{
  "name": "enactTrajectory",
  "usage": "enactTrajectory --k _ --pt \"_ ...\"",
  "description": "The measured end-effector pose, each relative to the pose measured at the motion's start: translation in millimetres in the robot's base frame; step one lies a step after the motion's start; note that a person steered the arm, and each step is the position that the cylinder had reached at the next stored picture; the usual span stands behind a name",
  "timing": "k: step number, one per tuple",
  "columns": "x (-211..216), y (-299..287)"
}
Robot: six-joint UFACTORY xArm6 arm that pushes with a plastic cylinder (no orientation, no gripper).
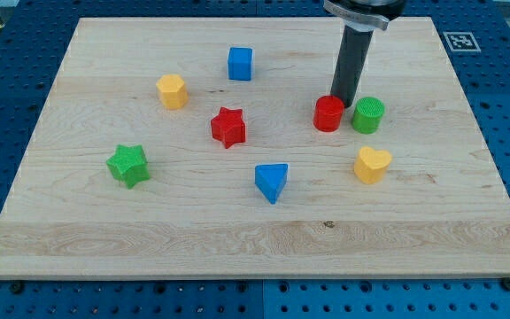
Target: Move the red circle slightly to the down
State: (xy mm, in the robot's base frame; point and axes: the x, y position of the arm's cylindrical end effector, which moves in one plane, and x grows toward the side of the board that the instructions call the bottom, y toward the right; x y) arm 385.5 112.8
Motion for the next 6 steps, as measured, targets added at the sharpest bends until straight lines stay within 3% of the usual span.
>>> enactTrajectory --k 2,4,6 --pt "1.1 -14.2" --pt "1.0 -74.5" --pt "1.2 -40.4"
